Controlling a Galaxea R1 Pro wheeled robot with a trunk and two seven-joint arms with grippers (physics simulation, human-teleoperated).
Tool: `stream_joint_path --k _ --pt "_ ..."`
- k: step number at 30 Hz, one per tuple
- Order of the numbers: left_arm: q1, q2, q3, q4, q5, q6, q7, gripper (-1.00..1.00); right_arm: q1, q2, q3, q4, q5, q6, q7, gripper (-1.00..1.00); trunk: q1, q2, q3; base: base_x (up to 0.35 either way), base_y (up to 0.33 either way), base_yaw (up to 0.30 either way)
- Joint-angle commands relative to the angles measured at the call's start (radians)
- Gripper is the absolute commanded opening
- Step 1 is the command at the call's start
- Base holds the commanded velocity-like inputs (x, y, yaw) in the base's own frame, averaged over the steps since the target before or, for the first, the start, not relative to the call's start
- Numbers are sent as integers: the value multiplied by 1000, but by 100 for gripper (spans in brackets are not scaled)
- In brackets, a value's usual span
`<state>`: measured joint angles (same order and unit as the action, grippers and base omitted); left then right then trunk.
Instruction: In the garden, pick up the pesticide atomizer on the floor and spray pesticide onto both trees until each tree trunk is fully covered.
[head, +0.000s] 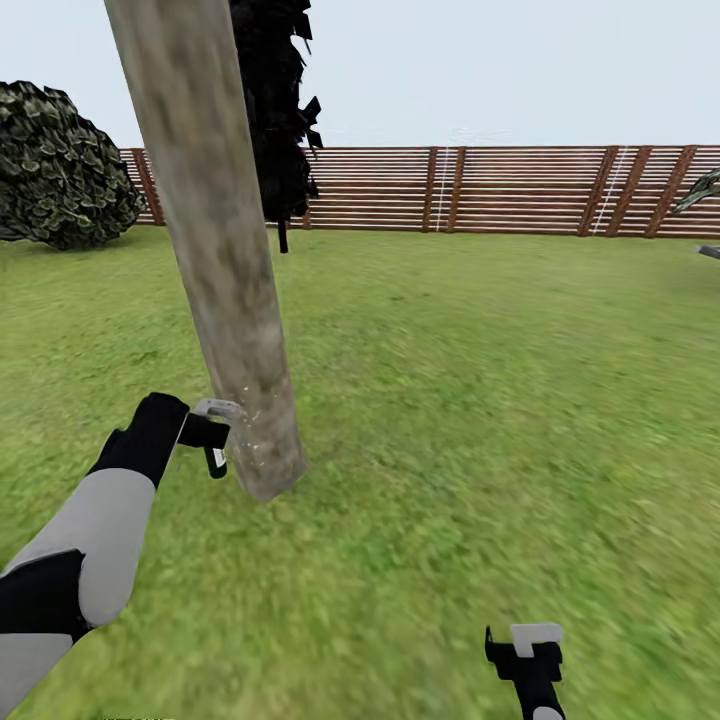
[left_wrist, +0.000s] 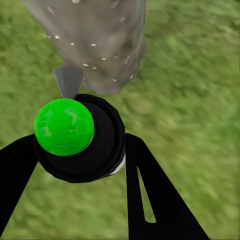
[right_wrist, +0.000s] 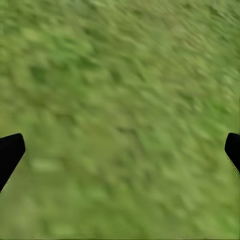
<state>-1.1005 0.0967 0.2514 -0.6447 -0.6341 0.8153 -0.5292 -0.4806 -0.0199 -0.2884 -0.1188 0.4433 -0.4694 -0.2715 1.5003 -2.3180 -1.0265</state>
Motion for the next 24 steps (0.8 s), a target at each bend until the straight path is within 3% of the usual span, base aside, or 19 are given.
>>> stream_joint_path --k 1,24 --pt "1 0 0 -3 1 0 0 -100 0 0 0 0 0 0 0 100 0 0 0 69 -257 263" --pt "1 1 6 -8 -3 -1 3 -100 0 0 -1 0 0 0 0 100 0 0 0 43 -275 28"
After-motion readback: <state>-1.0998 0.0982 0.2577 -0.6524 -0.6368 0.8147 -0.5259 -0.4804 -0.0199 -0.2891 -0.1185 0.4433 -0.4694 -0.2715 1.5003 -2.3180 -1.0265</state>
